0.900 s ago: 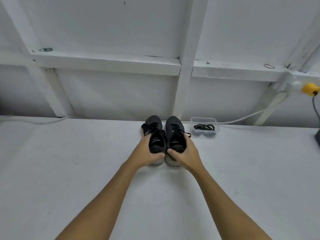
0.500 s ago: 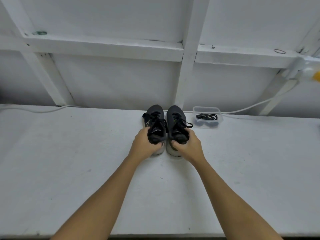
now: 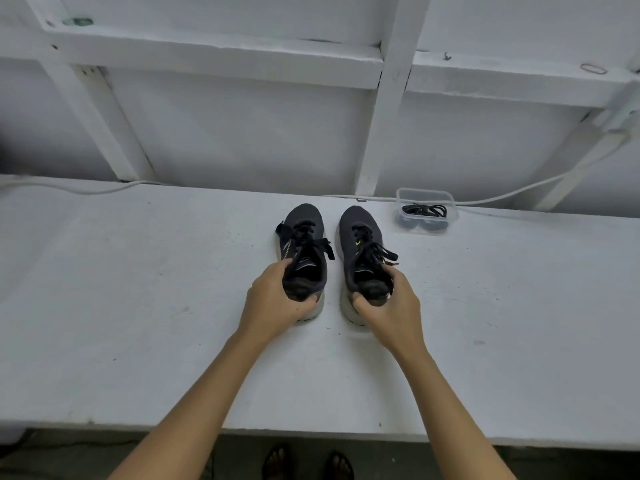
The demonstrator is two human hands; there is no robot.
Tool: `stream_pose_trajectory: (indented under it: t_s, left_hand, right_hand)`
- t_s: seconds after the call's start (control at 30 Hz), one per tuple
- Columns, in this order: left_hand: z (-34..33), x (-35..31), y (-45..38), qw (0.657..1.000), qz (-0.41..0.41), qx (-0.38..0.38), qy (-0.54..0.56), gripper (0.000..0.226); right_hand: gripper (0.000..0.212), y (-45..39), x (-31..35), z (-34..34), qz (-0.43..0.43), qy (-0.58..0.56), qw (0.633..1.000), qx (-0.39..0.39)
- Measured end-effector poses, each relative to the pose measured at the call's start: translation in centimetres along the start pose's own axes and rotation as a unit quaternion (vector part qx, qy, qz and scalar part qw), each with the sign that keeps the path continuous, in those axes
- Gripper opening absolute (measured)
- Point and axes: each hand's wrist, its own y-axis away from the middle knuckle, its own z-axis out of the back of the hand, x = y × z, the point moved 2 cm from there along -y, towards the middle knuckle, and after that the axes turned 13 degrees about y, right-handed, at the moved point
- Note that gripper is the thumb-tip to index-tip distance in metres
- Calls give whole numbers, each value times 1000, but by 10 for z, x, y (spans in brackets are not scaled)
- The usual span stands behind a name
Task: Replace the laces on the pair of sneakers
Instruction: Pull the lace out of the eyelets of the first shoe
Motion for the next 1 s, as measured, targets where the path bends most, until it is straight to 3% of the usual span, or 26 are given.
stream_pose_trajectory:
  t_s: [0.17, 0.3, 0.43, 0.5, 0.57, 0.63, 0.7, 0.83, 1.0]
  left_hand:
    - [9, 6, 13, 1000, 3, -11, 10, 68]
    - [12, 7, 14, 1000, 1, 10, 30, 70]
    - [19, 12, 15, 993, 5, 82, 89, 72]
    - [22, 15, 16, 986, 16, 105, 129, 77]
    - [23, 15, 16, 980, 37, 95, 168, 73]
    - [23, 13, 10, 981, 70, 45, 177, 55]
    - [22, 10, 1, 983, 103, -7, 150, 40]
    - [20, 8, -14, 983, 129, -34, 125, 32]
    - [23, 9, -14, 991, 96, -36, 82, 34]
  right_hand:
    - [69, -1, -3, 1, 13, 23, 1000, -1]
    - [84, 4, 4, 5, 57, 112, 991, -48]
    - [34, 20, 45, 18, 203, 15, 953, -224]
    - [21, 24, 63, 12, 202, -30, 961, -185]
    - [23, 22, 81, 3, 134, -56, 987, -71]
    - [30, 13, 87, -12, 50, -39, 997, 41]
    - [33, 1, 87, -25, -8, -14, 995, 97]
    - [26, -13, 88, -41, -62, 14, 988, 138]
    - [26, -17, 86, -53, -63, 10, 991, 115]
